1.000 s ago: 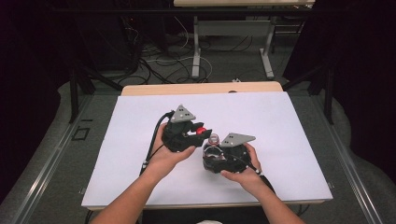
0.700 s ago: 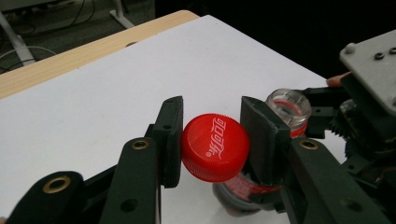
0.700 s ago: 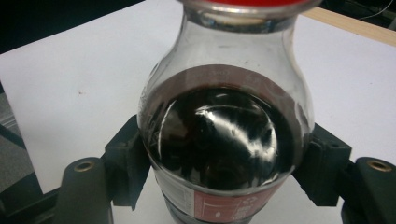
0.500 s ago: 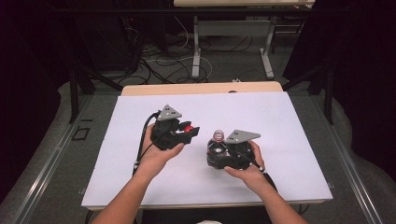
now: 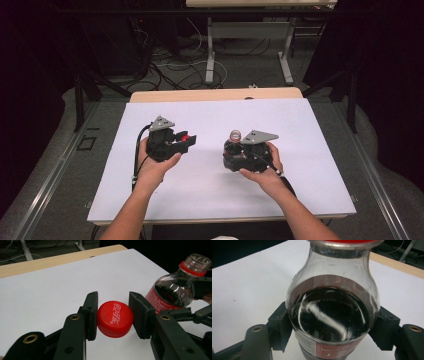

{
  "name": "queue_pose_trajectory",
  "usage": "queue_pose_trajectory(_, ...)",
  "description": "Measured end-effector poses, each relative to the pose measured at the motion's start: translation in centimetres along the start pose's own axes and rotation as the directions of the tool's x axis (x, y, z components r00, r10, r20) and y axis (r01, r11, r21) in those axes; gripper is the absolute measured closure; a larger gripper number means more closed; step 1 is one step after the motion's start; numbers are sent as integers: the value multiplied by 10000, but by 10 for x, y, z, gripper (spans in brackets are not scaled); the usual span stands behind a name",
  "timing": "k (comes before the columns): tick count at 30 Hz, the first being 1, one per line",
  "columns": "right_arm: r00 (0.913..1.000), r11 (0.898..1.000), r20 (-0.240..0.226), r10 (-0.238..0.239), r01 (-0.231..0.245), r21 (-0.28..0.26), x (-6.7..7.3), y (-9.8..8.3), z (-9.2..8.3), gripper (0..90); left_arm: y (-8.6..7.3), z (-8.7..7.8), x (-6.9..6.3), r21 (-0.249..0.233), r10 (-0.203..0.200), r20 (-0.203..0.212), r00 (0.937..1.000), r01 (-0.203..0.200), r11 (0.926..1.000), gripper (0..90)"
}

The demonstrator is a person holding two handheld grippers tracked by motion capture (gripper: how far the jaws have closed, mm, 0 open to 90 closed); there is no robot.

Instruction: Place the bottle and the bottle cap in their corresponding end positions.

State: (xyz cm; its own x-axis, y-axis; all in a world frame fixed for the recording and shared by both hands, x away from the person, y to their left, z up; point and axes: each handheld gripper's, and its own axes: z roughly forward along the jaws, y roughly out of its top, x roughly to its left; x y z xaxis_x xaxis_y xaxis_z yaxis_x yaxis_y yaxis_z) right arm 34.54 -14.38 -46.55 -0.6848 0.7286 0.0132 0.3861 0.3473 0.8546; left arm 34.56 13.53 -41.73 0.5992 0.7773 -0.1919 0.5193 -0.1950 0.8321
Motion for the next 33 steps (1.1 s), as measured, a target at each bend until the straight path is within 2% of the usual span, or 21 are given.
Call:
queue_pose_trajectory(1,10000,10000,10,10,-10,8,-1,3,0,297,-1,-1,2,133,32,56,10000,-33,9999,609)
queue_pose_trajectory(7,9997,9998,214,-98,101,-166,-6,21,4,297,-6,1,8,140,-48,-189,9998,51,9999,609)
queue_pose_trajectory(15,9985,9994,480,256,-245,-251,-20,40,20,297,-13,2,13,73,-110,-233,9997,112,9999,609)
queue_pose_trajectory(17,9979,9992,537,351,-340,-214,-24,43,25,297,-14,2,15,165,4,-362,9993,2,9999,609)
queue_pose_trajectory(24,9924,9957,870,872,-841,-381,-39,44,51,297,-19,5,18,290,-89,-326,9994,98,9995,609)
queue_pose_trajectory(26,9910,9960,1038,849,-813,-380,-42,44,58,297,-20,5,19,323,-64,-344,9994,75,9994,609)
queue_pose_trajectory(33,9891,9962,1197,863,-842,-222,-47,42,82,297,-20,4,19,278,-188,-309,9993,197,9994,609)
